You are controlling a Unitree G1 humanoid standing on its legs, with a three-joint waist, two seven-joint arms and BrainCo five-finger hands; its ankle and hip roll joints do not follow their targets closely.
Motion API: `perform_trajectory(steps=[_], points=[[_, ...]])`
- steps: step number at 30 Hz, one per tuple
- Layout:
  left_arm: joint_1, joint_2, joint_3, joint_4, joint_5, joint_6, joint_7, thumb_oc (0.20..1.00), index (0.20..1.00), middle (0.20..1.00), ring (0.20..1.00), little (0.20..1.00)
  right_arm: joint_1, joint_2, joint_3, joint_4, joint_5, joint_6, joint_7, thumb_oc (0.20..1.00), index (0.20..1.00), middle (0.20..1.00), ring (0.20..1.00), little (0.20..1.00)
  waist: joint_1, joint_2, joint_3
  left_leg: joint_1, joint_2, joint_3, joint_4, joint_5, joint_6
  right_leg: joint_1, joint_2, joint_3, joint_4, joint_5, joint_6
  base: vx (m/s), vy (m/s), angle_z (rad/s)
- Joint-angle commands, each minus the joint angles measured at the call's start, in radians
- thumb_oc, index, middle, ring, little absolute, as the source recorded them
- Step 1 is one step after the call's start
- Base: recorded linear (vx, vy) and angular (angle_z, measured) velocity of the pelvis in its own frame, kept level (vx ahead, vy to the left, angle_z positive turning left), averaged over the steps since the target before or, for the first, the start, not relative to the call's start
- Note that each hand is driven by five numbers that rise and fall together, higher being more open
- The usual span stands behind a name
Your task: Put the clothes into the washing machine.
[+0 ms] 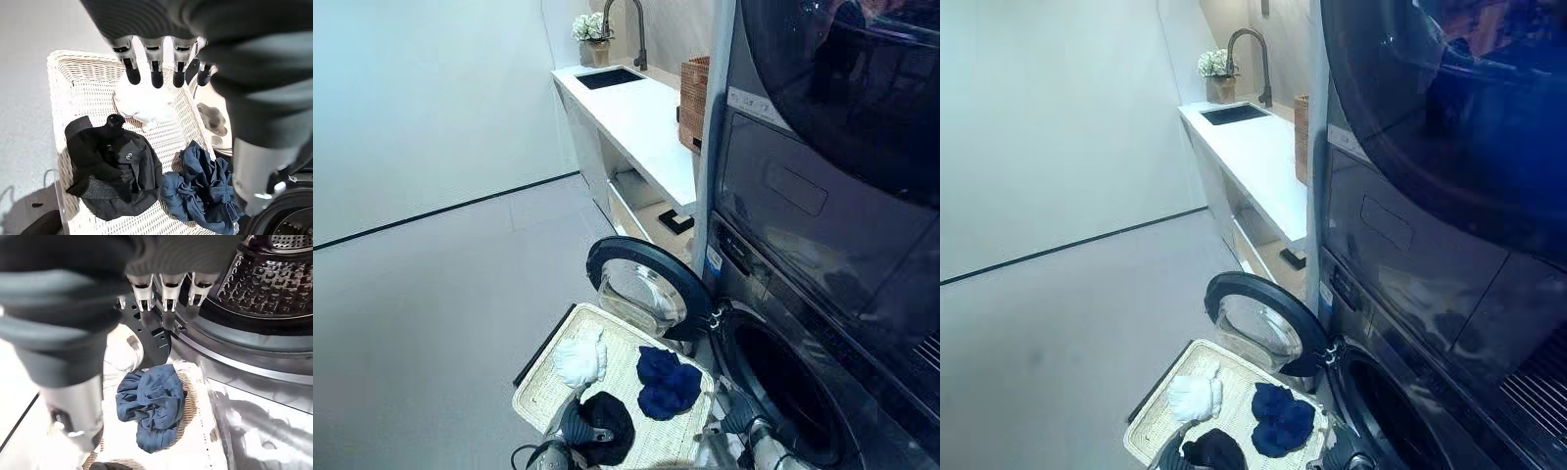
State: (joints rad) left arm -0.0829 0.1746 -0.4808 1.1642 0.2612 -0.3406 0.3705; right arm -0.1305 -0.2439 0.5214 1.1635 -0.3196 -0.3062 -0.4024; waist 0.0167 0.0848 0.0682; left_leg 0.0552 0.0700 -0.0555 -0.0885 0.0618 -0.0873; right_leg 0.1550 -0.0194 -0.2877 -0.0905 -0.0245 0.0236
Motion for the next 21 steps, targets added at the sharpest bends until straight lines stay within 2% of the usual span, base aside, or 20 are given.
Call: perform_trajectory(steps=[1, 5, 9, 17, 21], points=[[-0.109, 0.010, -0.009, 0.040, 0.026, -0.031, 0.024, 1.000, 1.000, 1.000, 1.000, 1.000, -0.065, 0.047, -0.005, 0.019, 0.025, -0.016, -0.009, 1.000, 1.000, 1.000, 1.000, 1.000, 0.035, -0.101, 0.041, 0.050, -0.101, 0.032, 0.001, -0.061, 0.071, -0.032, -0.057, 0.121, 0.053, 0.021, 0.050, 0.14, 0.021, 1.41], [-0.105, 0.010, -0.007, 0.039, -0.016, -0.050, -0.001, 1.000, 1.000, 1.000, 1.000, 1.000, -0.065, 0.047, -0.003, 0.019, 0.022, -0.018, -0.009, 1.000, 1.000, 1.000, 1.000, 1.000, 0.035, -0.101, 0.041, 0.051, -0.100, 0.035, 0.001, -0.062, 0.070, -0.031, -0.058, 0.122, 0.052, 0.022, 0.051, 0.00, 0.000, 0.00], [-0.103, 0.010, -0.007, 0.038, -0.008, -0.039, -0.018, 1.000, 1.000, 1.000, 1.000, 1.000, -0.067, 0.047, -0.003, 0.015, 0.022, -0.014, -0.004, 1.000, 1.000, 1.000, 1.000, 1.000, 0.033, -0.101, 0.042, 0.051, -0.098, 0.038, 0.001, -0.061, 0.070, -0.033, -0.057, 0.124, 0.054, 0.023, 0.052, 0.00, 0.000, 0.00], [-0.101, 0.012, -0.005, 0.037, -0.004, -0.053, -0.005, 1.000, 1.000, 1.000, 1.000, 1.000, -0.067, 0.047, -0.004, 0.014, 0.036, -0.010, 0.009, 1.000, 1.000, 1.000, 1.000, 1.000, 0.031, -0.102, 0.047, 0.051, -0.097, 0.044, 0.001, -0.062, 0.072, -0.035, -0.056, 0.127, 0.054, 0.025, 0.052, 0.00, 0.000, 0.00], [-0.096, 0.015, 0.010, 0.034, -0.032, -0.071, 0.034, 1.000, 1.000, 1.000, 1.000, 1.000, -0.063, 0.043, -0.008, 0.010, 0.029, -0.009, 0.000, 1.000, 1.000, 1.000, 1.000, 1.000, 0.031, -0.102, 0.052, 0.047, -0.095, 0.046, 0.001, -0.060, 0.072, -0.041, -0.059, 0.128, 0.061, 0.024, 0.053, 0.00, 0.000, 0.00]])
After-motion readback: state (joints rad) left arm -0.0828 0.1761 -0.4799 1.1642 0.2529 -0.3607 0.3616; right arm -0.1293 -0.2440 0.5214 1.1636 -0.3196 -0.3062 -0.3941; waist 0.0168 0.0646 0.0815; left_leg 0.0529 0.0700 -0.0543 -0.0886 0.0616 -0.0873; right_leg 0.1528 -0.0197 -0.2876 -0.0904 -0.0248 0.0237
